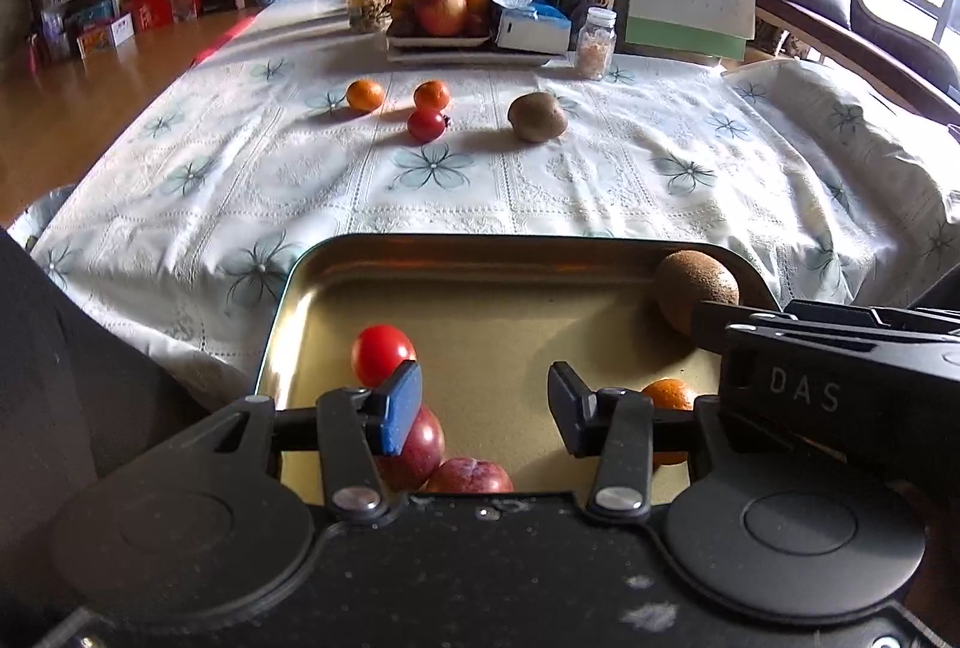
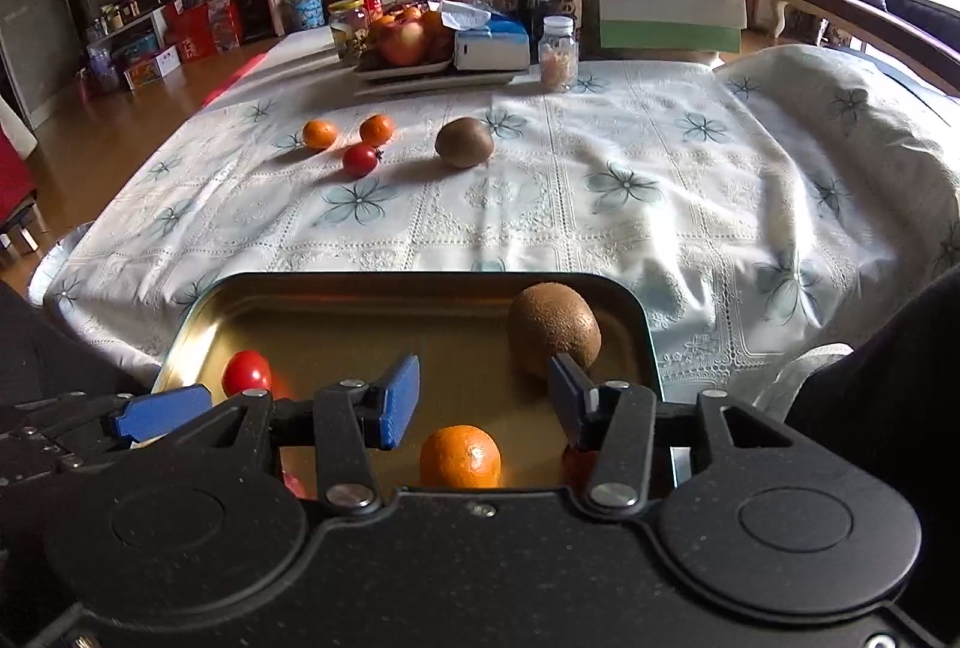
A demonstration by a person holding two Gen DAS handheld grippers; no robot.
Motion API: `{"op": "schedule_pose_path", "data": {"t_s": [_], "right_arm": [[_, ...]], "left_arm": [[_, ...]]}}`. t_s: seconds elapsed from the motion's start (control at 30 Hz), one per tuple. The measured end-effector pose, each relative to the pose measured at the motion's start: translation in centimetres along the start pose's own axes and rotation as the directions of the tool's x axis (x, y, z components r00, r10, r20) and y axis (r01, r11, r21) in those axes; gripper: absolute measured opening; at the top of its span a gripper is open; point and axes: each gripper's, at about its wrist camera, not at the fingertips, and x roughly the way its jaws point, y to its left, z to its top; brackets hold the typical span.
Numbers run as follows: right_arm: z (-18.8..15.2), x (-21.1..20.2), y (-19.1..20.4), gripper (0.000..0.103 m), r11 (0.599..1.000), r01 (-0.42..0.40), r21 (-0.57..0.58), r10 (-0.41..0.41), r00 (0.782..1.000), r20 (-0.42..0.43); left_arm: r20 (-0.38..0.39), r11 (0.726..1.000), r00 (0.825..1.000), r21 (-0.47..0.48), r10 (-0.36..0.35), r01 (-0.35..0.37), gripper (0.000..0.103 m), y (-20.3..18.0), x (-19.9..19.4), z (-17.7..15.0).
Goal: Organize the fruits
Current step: 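Lower and open left gripper releasing its plum while right gripper releases its plum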
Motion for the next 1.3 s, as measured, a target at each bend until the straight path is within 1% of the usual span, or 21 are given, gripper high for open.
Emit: {"op": "schedule_pose_path", "data": {"t_s": [0.1,0.17,0.23,0.27,0.37,0.43,0.5,0.6,0.67,0.7,0.73,0.8,0.87,0.9,0.97,1.03,1.07,1.17,1.2,1.23,1.3], "right_arm": [[0.0,0.3,-0.3,0.056,1.000,-0.020,0.020,0.021,0.999,-0.027],[-0.1,0.5,-0.6,0.056,0.999,-0.005,0.051,0.008,0.999,-0.051],[-0.2,0.6,-1.0,0.056,0.995,0.006,0.104,0.002,0.997,-0.073],[-0.3,0.7,-1.3,0.056,0.992,0.006,0.130,0.003,0.997,-0.071],[-0.7,1.2,-2.1,0.056,0.980,0.022,0.200,-0.006,0.997,-0.082],[-1.0,1.6,-2.5,0.056,0.976,-0.017,0.219,0.037,0.996,-0.085],[-1.1,2.2,-2.8,0.056,0.970,-0.074,0.232,0.100,0.990,-0.101],[-1.4,3.6,-3.3,0.057,0.945,-0.159,0.284,0.212,0.963,-0.168],[-1.5,4.2,-3.4,0.066,0.934,-0.192,0.302,0.255,0.949,-0.185],[-1.5,4.2,-3.3,0.077,0.934,-0.193,0.301,0.255,0.949,-0.183],[-1.5,4.0,-3.2,0.079,0.938,-0.184,0.295,0.242,0.955,-0.172],[-1.5,3.5,-2.9,0.080,0.947,-0.172,0.272,0.217,0.965,-0.145],[-1.5,3.2,-2.8,0.081,0.952,-0.168,0.257,0.207,0.969,-0.132],[-1.4,3.3,-2.9,0.082,0.950,-0.173,0.258,0.213,0.968,-0.134],[-1.4,3.5,-3.2,0.082,0.938,-0.207,0.279,0.254,0.957,-0.144],[-1.3,3.9,-3.6,0.083,0.919,-0.233,0.319,0.288,0.947,-0.139],[-1.3,3.9,-3.8,0.084,0.913,-0.239,0.332,0.295,0.947,-0.130],[-1.1,3.5,-4.0,0.089,0.913,-0.231,0.336,0.280,0.954,-0.105],[-0.9,3.4,-4.0,0.091,0.917,-0.222,0.331,0.270,0.957,-0.106],[-0.7,3.4,-3.9,0.092,0.922,-0.213,0.324,0.261,0.959,-0.111],[-0.5,3.6,-3.8,0.093,0.929,-0.199,0.311,0.248,0.961,-0.126]], "left_arm": [[-0.015,1.000,1.000,0.012,0.009,-0.008,0.048,0.0,0.1,0.0],[-0.038,1.000,0.999,0.015,0.015,-0.014,0.048,0.1,0.4,0.1],[-0.064,1.000,0.998,0.015,0.010,-0.009,0.048,0.2,0.6,0.2],[-0.074,1.000,0.997,0.013,0.007,-0.006,0.048,0.3,0.7,0.2],[-0.066,1.000,0.998,0.010,0.016,-0.015,0.047,0.4,0.7,0.0],[-0.057,1.000,0.998,0.020,0.017,-0.016,0.047,0.3,0.7,0.0],[-0.062,0.999,0.998,0.038,0.011,-0.009,0.047,0.2,0.9,-0.1],[-0.078,0.999,0.997,0.035,-0.014,0.016,0.047,0.2,1.1,-0.1],[-0.062,0.999,0.998,0.032,-0.007,0.009,0.047,0.2,1.0,-0.2],[-0.054,1.000,0.999,0.027,-0.001,0.002,0.047,0.3,0.9,-0.1],[-0.050,1.000,0.999,0.019,0.000,0.001,0.047,0.4,0.9,-0.1],[-0.054,1.000,0.998,-0.002,-0.017,0.017,0.047,0.7,0.9,-0.1],[-0.073,0.999,0.997,-0.026,-0.039,0.037,0.047,1.0,1.2,0.0],[-0.086,0.998,0.995,-0.038,-0.049,0.046,0.047,1.1,1.3,0.1],[-0.092,0.996,0.994,-0.059,-0.065,0.060,0.048,1.3,1.5,0.1],[-0.076,0.994,0.993,-0.080,-0.086,0.080,0.051,1.6,1.4,0.2],[-0.074,0.992,0.992,-0.092,-0.098,0.091,0.055,1.8,1.4,0.3],[-0.099,0.983,0.986,-0.142,-0.133,0.118,0.063,2.3,1.8,0.8],[-0.118,0.982,0.984,-0.151,-0.130,0.112,0.068,2.4,2.0,1.0],[-0.133,0.984,0.984,-0.152,-0.118,0.097,0.069,2.3,2.2,1.1],[-0.137,0.987,0.986,-0.138,-0.099,0.080,0.069,2.2,2.4,1.2]]}}
